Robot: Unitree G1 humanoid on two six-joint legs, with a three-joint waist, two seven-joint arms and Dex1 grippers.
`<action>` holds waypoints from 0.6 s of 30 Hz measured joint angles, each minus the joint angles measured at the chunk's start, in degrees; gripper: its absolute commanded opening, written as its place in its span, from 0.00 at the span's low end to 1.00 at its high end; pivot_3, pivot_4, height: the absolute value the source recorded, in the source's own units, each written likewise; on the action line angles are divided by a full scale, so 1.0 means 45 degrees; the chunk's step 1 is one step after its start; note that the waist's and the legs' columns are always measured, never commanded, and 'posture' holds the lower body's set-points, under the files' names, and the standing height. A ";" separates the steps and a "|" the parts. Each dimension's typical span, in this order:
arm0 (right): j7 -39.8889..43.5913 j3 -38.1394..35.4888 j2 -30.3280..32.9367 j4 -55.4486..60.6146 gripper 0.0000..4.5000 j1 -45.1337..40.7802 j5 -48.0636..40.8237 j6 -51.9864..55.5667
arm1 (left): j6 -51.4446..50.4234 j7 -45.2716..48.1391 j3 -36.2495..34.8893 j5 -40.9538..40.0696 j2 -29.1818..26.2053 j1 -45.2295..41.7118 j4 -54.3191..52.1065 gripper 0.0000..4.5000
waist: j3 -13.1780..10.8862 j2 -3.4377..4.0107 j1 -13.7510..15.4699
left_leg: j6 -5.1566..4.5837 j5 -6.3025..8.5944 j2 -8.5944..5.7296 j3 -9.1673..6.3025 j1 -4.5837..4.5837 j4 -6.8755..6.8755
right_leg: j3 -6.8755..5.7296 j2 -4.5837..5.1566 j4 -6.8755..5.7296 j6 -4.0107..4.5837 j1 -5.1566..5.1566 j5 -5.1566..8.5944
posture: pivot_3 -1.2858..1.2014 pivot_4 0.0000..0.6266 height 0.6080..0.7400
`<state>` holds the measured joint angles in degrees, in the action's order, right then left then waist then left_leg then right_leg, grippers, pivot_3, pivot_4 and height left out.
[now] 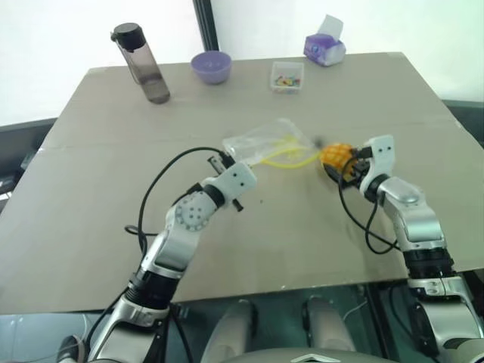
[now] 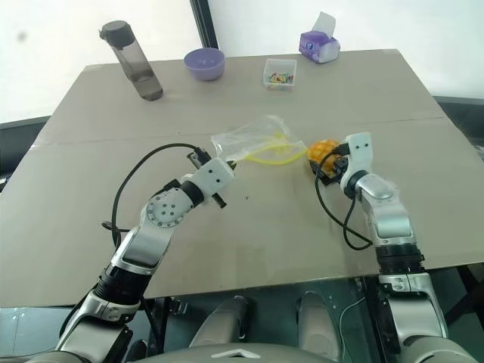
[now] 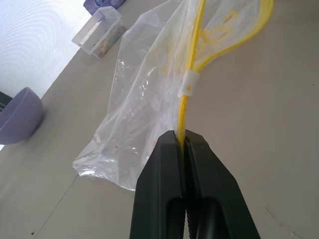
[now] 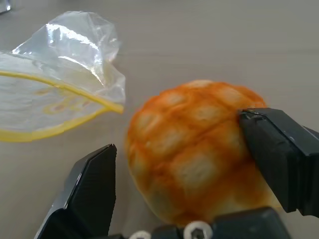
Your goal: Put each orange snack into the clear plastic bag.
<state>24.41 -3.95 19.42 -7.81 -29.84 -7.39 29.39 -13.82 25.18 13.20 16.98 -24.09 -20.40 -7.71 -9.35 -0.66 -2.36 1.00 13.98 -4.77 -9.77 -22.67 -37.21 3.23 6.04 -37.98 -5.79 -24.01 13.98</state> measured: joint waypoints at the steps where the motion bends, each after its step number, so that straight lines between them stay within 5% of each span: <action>1: -0.0082 -0.0100 -0.0043 -0.0005 0.99 -0.0092 -0.0070 0.0193 | 0.0000 0.0000 0.0000 0.0000 0.0000 0.0000 0.0000 0.00 | 0.0001 -0.0001 0.0007 | 0.0000 0.0000 0.0000 -0.0001 0.0000 0.0000 | -0.0001 0.0000 0.0000 0.0000 0.0000 0.0000 | 0.52 0.24 1.00; 2: -0.0303 -0.0363 -0.0145 -0.0011 0.99 -0.0235 -0.0271 0.0632 | 0.0000 0.0000 0.0000 0.0000 0.0000 -0.0001 0.0000 0.00 | 0.0001 -0.0001 0.0011 | 0.0000 0.0000 0.0000 -0.0003 0.0000 0.0000 | -0.0003 0.0000 0.0000 0.0000 0.0000 0.0000 | 0.52 0.24 1.00; 11: -0.0300 0.0422 0.0461 -0.0034 0.13 -0.0029 0.0228 0.0262 | 0.0001 0.0000 0.0032 0.0001 0.0000 -0.0002 0.0002 0.00 | 0.0002 -0.0001 0.0031 | -0.0002 0.0001 -0.0005 -0.0001 -0.0001 0.0000 | -0.0006 0.0003 0.0002 -0.0001 0.0002 0.0001 | 0.52 0.24 1.00; 13: -0.0210 0.0639 0.0692 -0.0024 0.00 0.0059 0.0440 -0.0045 | 0.0001 0.0000 0.0043 0.0001 0.0002 -0.0002 0.0002 0.00 | 0.0002 -0.0001 0.0037 | -0.0002 0.0002 -0.0006 -0.0002 0.0000 0.0000 | -0.0007 0.0003 0.0003 -0.0001 0.0003 0.0001 | 0.52 0.24 1.00; 18: 0.0466 0.0713 0.1021 0.0027 0.00 0.0359 0.0354 -0.0804 | 0.0000 0.0000 0.0059 0.0004 0.0001 -0.0002 0.0005 0.00 | 0.0001 -0.0001 0.0031 | -0.0003 0.0001 -0.0005 -0.0003 -0.0001 0.0000 | -0.0009 0.0003 0.0004 -0.0001 0.0006 0.0001 | 0.52 0.24 1.00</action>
<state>26.51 -0.74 24.01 -7.69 -28.23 -5.80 25.77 -13.82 25.18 13.47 17.00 -24.09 -20.41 -7.69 -9.34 -0.67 -2.22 0.99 13.99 -4.80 -9.78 -22.67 -37.21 3.20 6.06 -37.96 -5.79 -23.99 13.98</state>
